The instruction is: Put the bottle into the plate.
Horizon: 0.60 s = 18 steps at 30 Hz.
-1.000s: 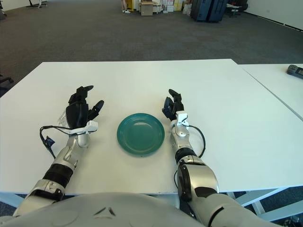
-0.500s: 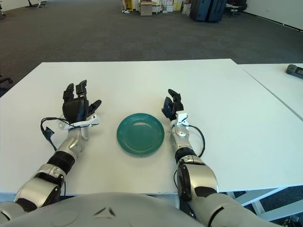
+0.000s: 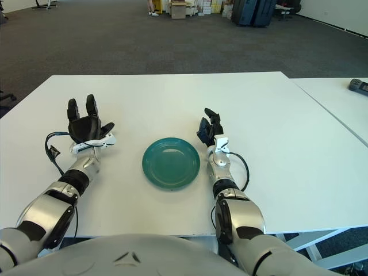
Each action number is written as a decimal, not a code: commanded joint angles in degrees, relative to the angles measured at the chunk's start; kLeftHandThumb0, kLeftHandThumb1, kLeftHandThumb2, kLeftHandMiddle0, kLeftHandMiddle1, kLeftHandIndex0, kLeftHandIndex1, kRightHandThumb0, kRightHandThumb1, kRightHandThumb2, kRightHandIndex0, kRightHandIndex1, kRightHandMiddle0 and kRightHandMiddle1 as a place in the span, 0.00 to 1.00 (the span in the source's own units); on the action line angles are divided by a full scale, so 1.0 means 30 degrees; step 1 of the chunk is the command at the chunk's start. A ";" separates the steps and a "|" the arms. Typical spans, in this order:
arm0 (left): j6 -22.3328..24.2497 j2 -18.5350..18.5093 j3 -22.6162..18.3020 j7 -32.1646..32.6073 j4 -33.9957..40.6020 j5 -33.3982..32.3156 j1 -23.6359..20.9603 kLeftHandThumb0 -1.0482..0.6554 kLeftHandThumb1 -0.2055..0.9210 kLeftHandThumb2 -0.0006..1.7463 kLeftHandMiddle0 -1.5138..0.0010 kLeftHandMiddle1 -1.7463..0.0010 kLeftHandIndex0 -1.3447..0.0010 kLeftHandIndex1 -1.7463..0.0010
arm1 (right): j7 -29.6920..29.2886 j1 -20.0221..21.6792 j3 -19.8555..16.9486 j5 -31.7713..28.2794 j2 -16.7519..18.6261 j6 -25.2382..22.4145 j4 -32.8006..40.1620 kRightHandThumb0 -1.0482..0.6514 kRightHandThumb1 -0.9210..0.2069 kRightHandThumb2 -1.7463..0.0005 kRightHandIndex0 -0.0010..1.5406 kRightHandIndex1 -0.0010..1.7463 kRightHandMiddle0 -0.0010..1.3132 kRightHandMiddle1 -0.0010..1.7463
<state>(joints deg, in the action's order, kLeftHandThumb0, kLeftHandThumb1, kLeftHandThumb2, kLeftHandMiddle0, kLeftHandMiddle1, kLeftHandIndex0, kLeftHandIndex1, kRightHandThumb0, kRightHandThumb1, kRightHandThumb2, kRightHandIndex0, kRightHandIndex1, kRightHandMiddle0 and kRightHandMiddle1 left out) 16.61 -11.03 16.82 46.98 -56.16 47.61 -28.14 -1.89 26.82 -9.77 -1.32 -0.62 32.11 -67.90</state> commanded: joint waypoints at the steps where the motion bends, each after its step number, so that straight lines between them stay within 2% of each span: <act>1: 0.0756 -0.0214 0.0184 0.0061 -0.0925 -0.0295 -0.1205 0.00 1.00 0.36 1.00 1.00 1.00 1.00 | 0.0204 -0.0815 -0.0176 -0.0292 0.0379 -0.0960 -0.0897 0.20 0.00 0.52 0.20 0.01 0.00 0.41; 8: 0.1477 -0.0250 0.0407 0.0112 -0.1710 -0.0819 -0.1684 0.00 1.00 0.40 1.00 1.00 1.00 1.00 | 0.0441 -0.0927 -0.0294 -0.0410 0.0403 -0.0864 -0.0875 0.19 0.00 0.53 0.21 0.01 0.00 0.42; 12: 0.2213 -0.0317 0.0217 -0.0715 -0.2432 -0.1454 -0.2023 0.00 1.00 0.43 1.00 1.00 1.00 1.00 | 0.0686 -0.0988 -0.0425 -0.0521 0.0405 -0.0745 -0.0860 0.19 0.00 0.53 0.21 0.01 0.00 0.43; 18: 0.2324 -0.0308 0.0052 -0.1799 -0.3716 -0.2479 -0.2296 0.00 1.00 0.43 0.98 0.99 1.00 1.00 | 0.0895 -0.1018 -0.0578 -0.0554 0.0411 -0.0699 -0.0845 0.19 0.00 0.53 0.21 0.01 0.00 0.44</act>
<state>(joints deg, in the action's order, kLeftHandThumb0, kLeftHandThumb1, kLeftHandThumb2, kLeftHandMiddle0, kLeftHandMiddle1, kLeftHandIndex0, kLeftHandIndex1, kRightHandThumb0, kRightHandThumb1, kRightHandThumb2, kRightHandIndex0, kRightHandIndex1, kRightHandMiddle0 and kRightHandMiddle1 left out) 23.15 -11.25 17.50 43.60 -65.29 41.89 -33.32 0.51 26.56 -11.09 -1.99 -0.55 32.81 -67.89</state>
